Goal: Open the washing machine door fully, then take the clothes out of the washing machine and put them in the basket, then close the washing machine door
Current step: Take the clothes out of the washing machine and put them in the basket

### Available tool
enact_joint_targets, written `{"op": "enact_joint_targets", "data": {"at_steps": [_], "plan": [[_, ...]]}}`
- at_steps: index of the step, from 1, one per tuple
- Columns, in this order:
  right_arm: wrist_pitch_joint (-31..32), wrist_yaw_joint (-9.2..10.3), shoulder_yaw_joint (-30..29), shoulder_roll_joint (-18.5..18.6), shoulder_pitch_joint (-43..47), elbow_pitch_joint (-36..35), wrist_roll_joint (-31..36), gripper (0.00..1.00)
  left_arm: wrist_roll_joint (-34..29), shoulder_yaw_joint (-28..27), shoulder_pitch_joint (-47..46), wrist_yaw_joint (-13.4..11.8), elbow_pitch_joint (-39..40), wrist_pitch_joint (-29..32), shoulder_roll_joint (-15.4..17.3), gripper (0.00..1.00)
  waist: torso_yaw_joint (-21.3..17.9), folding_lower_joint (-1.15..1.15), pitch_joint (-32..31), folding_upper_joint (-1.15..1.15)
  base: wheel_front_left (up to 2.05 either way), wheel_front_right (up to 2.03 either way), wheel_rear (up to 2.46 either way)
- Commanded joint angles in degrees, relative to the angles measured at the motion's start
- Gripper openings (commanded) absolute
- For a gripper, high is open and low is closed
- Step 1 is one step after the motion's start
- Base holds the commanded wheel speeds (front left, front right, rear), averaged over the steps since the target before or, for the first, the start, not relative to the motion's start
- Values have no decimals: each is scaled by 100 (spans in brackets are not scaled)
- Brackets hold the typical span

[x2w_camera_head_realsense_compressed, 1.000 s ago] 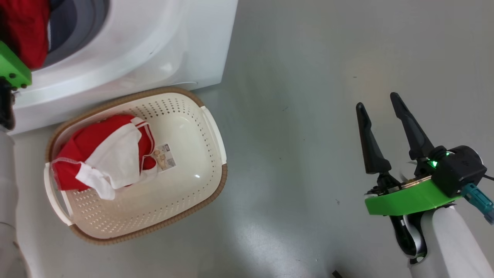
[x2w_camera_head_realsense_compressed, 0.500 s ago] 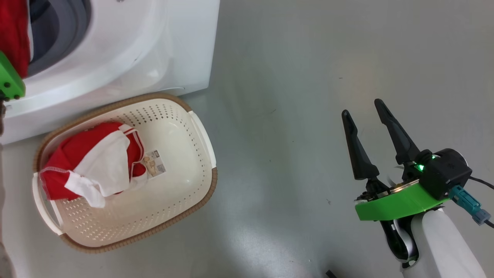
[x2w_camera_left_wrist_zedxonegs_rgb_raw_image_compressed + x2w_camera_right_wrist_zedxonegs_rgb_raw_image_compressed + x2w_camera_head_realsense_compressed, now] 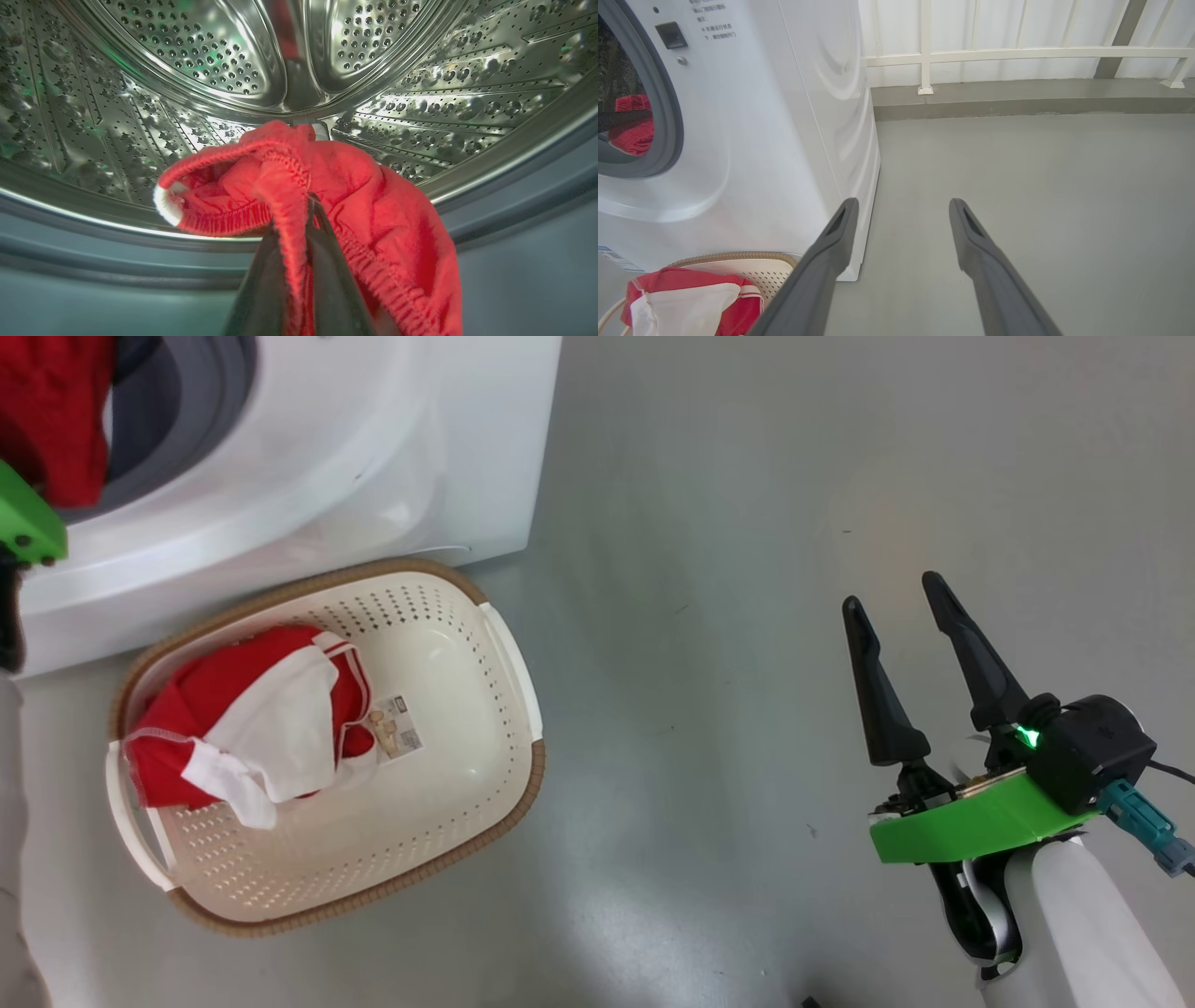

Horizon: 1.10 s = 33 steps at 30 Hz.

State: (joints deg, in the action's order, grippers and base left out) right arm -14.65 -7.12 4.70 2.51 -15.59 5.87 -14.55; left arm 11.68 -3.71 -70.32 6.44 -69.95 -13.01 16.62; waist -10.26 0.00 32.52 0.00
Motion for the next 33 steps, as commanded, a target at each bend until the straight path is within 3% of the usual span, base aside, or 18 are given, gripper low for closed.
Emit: {"op": "enact_joint_targets", "data": {"at_steps": [1, 4, 12, 33], "plan": [[-35, -36, 101, 37, -44, -95, -11, 100, 46, -59, 210, 33, 252, -123, 245, 0, 37, 0, -23, 0, 0, 0, 0], [-35, -36, 77, 37, -47, -90, 9, 100, 59, -69, 367, 48, 664, -189, 269, 0, 78, 0, -55, 0, 0, 0, 0], [-35, -36, 60, 37, -60, -42, 30, 100, -9, -461, 1513, -59, 2804, -197, 128, 0, 120, 0, -259, 0, 0, 0, 0], [-35, -36, 23, 37, 186, 122, 68, 100, -297, -1187, 3718, 46, 5427, -198, -758, 0, 216, 0, -1352, 0, 0, 0, 0]]}}
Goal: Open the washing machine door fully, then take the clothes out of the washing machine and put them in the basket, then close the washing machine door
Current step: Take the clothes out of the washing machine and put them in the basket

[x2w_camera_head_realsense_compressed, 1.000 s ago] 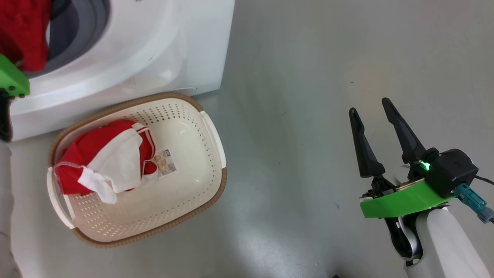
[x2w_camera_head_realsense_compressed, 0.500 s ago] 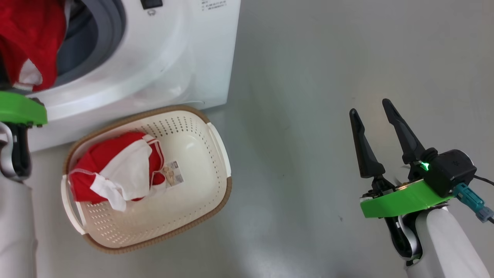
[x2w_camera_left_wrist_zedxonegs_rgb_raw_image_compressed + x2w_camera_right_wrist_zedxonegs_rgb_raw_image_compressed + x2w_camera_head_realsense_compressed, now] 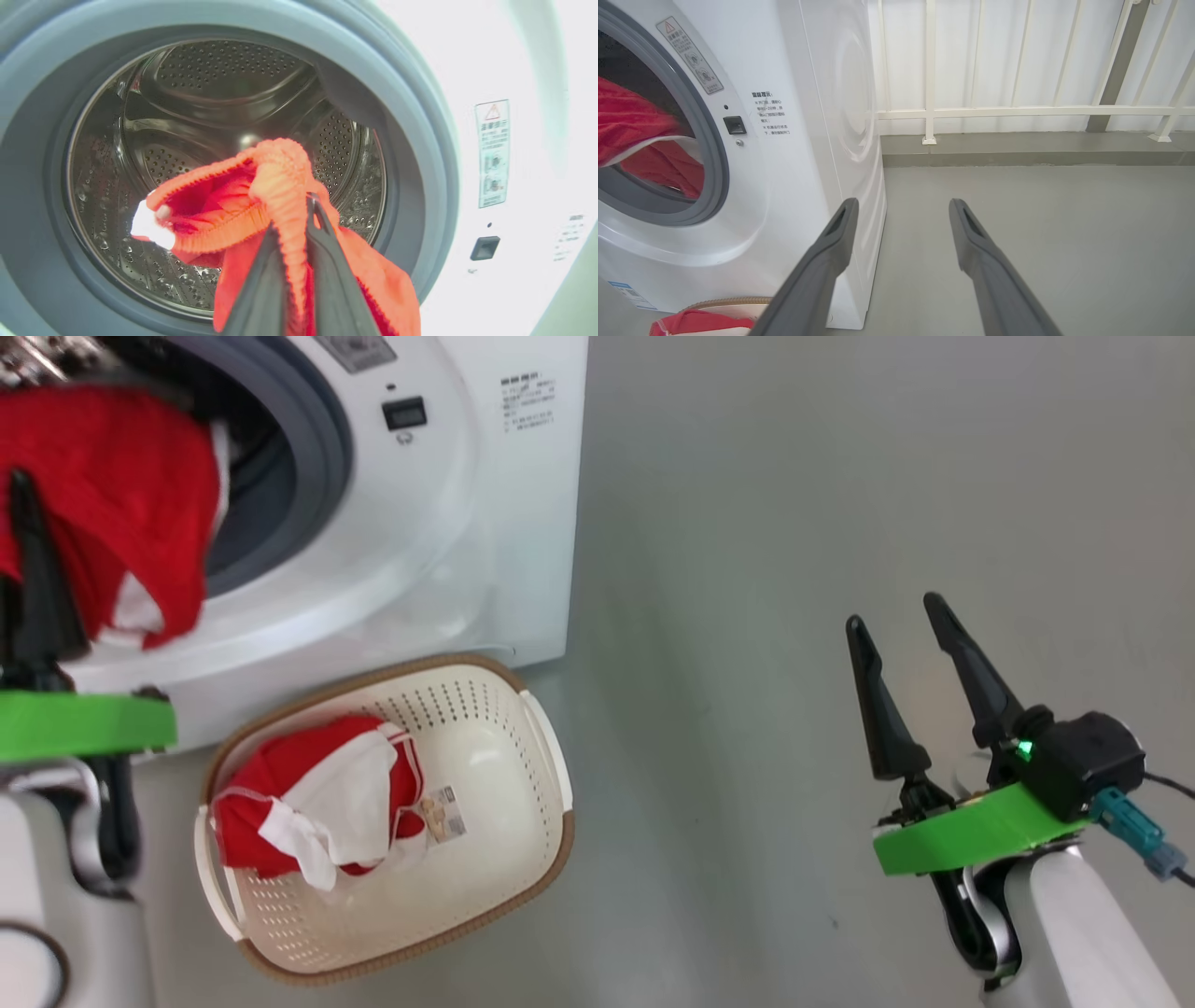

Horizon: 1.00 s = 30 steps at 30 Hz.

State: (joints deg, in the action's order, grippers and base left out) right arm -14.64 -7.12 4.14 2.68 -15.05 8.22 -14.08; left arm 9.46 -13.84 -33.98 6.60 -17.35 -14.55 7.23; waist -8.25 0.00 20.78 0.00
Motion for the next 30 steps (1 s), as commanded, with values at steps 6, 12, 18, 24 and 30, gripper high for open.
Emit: {"op": "enact_joint_targets", "data": {"at_steps": [6, 12, 18, 24, 30], "plan": [[-36, -36, 62, 20, 264, -58, 27, 100, -101, -223, 648, 67, 746, -44, -38, 0, 47, 0, -479, 0, 0, 0, 0], [-36, -36, 72, 20, 362, -21, -1, 100, -113, -242, 1169, 82, 1337, -44, -201, 0, 71, 0, -725, 0, 0, 0, 0], [-36, -36, 29, 20, 478, -10, -9, 100, -89, -112, 1539, 87, 1754, -44, -320, 0, 129, 0, -920, 0, 0, 0, 0], [-36, -36, 22, 20, 529, -48, -10, 100, 74, 161, 1889, 88, 1718, -45, -385, 0, 165, 0, -900, 0, 0, 0, 0], [-36, -36, 75, 20, 455, -98, -2, 100, 550, 600, 1935, 88, 1215, -45, -229, 0, 163, 0, -615, 0, 0, 0, 0]]}}
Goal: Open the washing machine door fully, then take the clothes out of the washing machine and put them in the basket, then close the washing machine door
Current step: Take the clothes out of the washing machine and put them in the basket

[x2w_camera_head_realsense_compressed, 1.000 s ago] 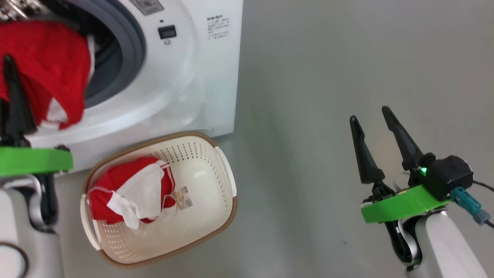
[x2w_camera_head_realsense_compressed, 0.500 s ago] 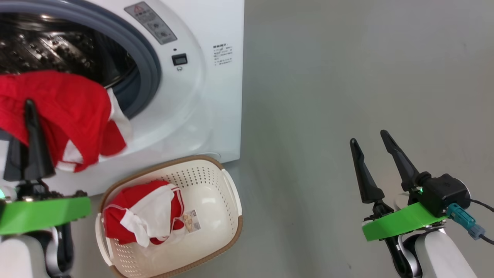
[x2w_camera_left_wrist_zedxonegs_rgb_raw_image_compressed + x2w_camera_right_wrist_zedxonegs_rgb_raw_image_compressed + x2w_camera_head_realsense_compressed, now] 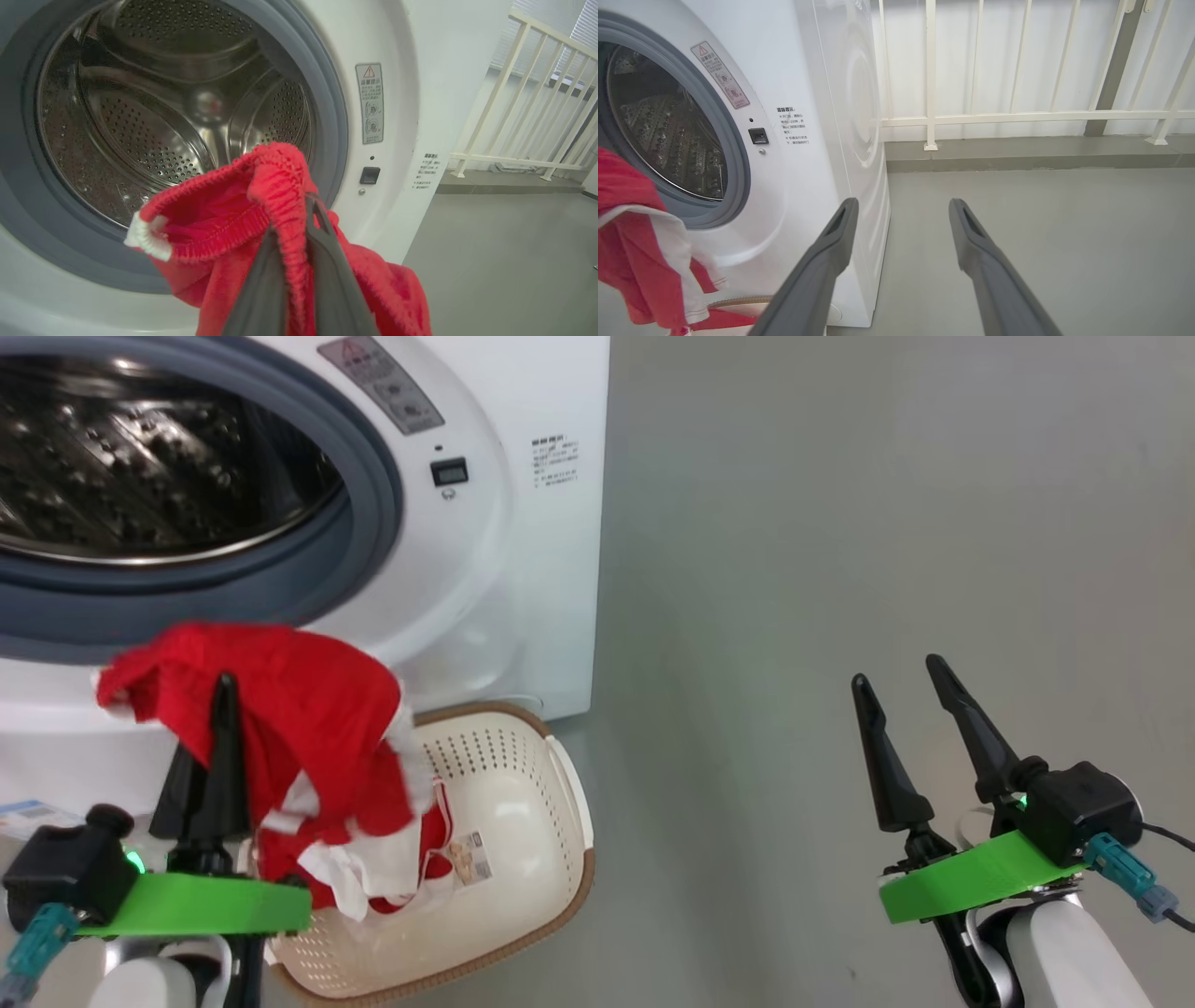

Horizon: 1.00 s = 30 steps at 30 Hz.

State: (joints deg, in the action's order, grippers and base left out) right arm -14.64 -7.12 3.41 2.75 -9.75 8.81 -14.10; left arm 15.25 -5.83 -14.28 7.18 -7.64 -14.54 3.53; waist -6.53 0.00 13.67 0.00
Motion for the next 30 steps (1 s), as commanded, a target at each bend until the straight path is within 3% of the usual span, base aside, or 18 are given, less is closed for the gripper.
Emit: {"op": "enact_joint_targets", "data": {"at_steps": [1, 8, 16, 30], "plan": [[-36, -36, 162, 12, -93, -169, 0, 100, 36, -176, -61, 30, 93, -46, 188, 0, -16, 0, 166, 0, 0, 0, 0], [-36, -36, 236, 12, -249, -213, -49, 100, 679, 393, -404, 30, -1351, -46, 534, 0, -104, 0, 720, 0, 0, 0, 0], [-36, -36, 400, 12, -530, -262, -204, 100, 921, 838, -1372, 30, -2819, -46, 803, 0, -330, 0, 1445, 0, 0, 0, 0], [-36, -36, 571, 12, -826, -343, -408, 100, 1437, 1249, -2480, 31, -5181, 25, 883, 0, -630, 0, 2224, 0, 0, 0, 0]]}}
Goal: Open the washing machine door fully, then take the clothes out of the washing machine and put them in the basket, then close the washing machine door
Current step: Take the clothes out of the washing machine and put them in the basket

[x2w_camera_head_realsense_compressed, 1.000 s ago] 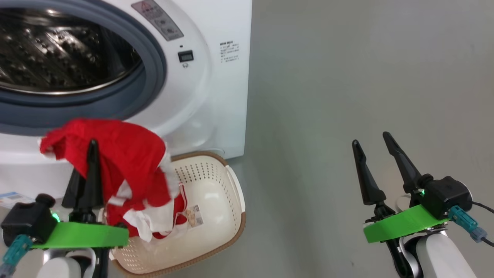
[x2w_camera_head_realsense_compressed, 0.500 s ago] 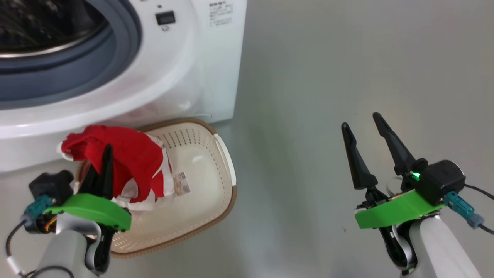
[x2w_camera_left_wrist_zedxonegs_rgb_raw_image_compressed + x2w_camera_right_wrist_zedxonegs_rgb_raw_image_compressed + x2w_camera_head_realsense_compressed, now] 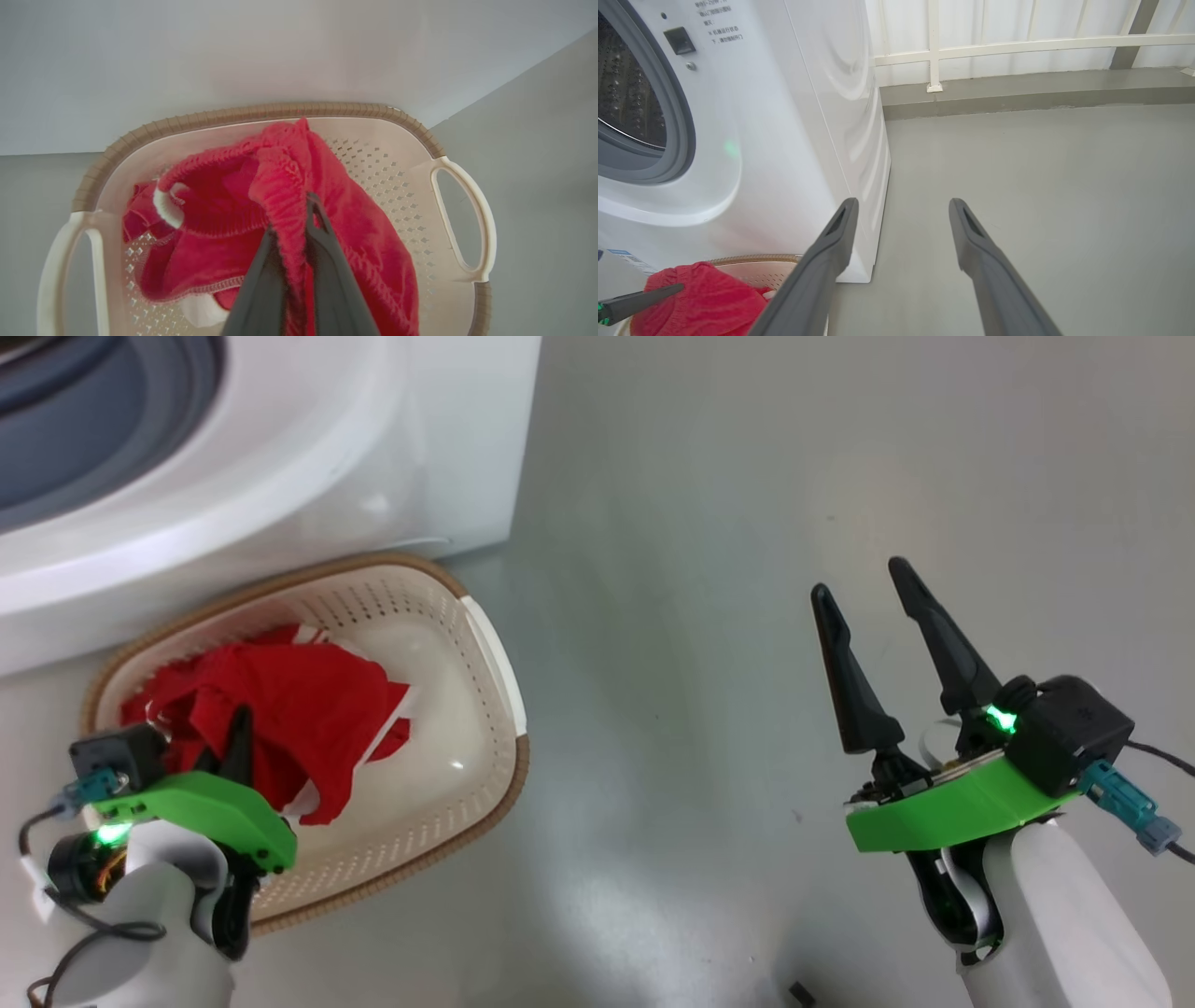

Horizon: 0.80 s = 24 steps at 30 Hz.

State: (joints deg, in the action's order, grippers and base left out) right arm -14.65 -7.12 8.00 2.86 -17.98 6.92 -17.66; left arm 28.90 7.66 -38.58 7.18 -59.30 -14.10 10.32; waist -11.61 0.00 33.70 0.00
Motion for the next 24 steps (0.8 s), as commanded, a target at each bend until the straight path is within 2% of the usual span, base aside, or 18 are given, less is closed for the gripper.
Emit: {"op": "enact_joint_targets", "data": {"at_steps": [1, 7, 12, 13, 14, 15, 16, 24], "plan": [[-35, -36, 126, 1, -29, -158, -64, 100, 123, -79, -120, 31, -152, -5, 219, 0, -135, 0, 267, 0, 0, 0, 0], [-35, -36, 222, 1, -161, -165, -145, 100, 261, 144, -425, 31, -782, 146, 289, 0, -222, 0, 438, 0, 0, 0, 0], [-35, -36, 204, 1, -195, -148, -166, 100, 353, 254, -516, 31, -987, 132, 300, 0, -249, 0, 443, 0, 0, 0, 0], [-35, -36, 176, 1, -200, -148, -165, 100, 390, 246, -534, 31, -1020, 110, 304, 12, -245, 0, 430, 0, 0, 0, 0], [-35, -36, 150, 1, -201, -141, -158, 100, 412, 257, -544, 31, -1043, 88, 295, 36, -237, 0, 401, 0, 0, 0, 0], [-35, -36, 129, 1, -199, -131, -149, 100, 428, 279, -546, 31, -1050, 62, 281, 86, -226, 0, 365, 0, 0, 0, 0], [-35, -36, 109, 1, -197, -124, -137, 100, 447, 295, -543, 31, -1056, 39, 268, 100, -211, 0, 323, 0, 0, 0, 0], [-35, -36, -14, 1, -123, -45, 21, 100, 642, 492, -353, 31, -829, -66, 78, 100, 11, 0, -216, 0, 0, 0, 0]]}}
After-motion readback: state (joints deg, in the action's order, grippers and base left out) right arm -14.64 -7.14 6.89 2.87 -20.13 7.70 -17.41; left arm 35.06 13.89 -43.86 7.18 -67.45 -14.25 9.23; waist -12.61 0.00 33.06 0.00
